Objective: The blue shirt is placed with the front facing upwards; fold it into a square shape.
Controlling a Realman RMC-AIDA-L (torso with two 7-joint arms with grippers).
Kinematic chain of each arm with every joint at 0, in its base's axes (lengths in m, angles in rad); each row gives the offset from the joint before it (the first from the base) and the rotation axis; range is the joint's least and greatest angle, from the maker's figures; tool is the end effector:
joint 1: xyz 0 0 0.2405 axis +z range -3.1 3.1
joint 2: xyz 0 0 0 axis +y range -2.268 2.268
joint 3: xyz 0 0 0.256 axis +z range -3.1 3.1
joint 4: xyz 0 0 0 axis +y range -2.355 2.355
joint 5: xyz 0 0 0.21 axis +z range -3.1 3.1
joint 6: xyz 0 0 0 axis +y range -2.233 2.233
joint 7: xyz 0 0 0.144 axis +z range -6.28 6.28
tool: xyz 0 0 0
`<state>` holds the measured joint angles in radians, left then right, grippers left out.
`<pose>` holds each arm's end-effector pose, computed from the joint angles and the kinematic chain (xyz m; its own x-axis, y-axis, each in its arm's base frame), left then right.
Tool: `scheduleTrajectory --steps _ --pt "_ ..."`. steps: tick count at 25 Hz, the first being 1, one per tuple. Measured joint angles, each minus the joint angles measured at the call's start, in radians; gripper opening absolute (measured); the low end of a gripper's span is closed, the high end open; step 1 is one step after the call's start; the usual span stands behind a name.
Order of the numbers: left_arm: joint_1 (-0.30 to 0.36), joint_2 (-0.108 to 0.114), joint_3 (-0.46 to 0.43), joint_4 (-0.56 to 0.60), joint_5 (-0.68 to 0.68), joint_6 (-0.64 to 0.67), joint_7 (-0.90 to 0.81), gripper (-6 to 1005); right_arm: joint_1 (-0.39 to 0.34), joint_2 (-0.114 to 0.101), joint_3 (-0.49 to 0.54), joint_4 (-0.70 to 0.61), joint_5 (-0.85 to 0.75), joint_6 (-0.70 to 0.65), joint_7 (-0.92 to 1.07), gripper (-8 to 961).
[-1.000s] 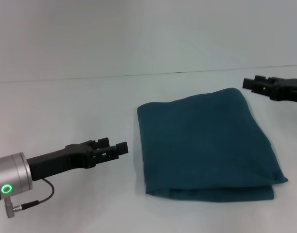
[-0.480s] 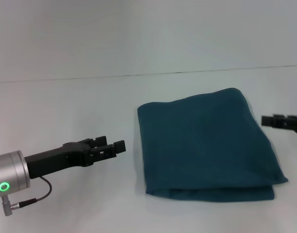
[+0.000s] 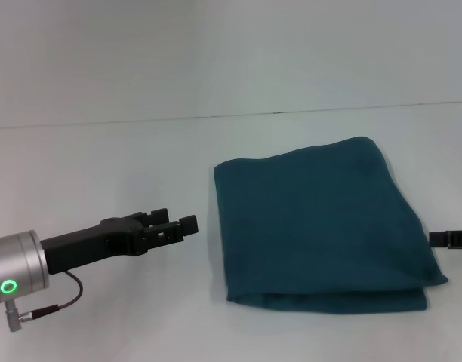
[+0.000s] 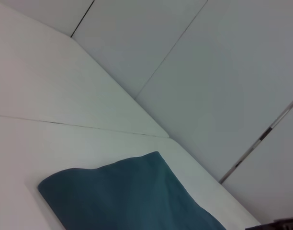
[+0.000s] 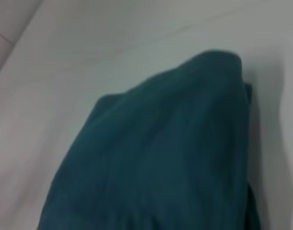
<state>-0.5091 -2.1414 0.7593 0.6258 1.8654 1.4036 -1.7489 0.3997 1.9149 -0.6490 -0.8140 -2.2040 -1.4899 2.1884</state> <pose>-0.2537 0.3362 -0.0287 0.4740 0.6373 0.6076 0.7748 -0.6298 0.0562 0.3512 0.3159 0.0933 0.2985 -0.8424 -0.4487 -0.9543 -0.2557 -0.1548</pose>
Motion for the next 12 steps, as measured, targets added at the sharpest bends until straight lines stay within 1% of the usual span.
scheduleTrajectory --steps 4,12 --pt "0.000 0.000 0.000 0.000 0.000 0.000 0.002 902 0.017 -0.001 0.001 0.043 -0.019 0.021 0.000 616" --pt "0.006 0.000 -0.005 0.000 0.000 -0.002 0.007 902 0.040 0.012 -0.008 0.077 -0.054 0.070 0.001 616"
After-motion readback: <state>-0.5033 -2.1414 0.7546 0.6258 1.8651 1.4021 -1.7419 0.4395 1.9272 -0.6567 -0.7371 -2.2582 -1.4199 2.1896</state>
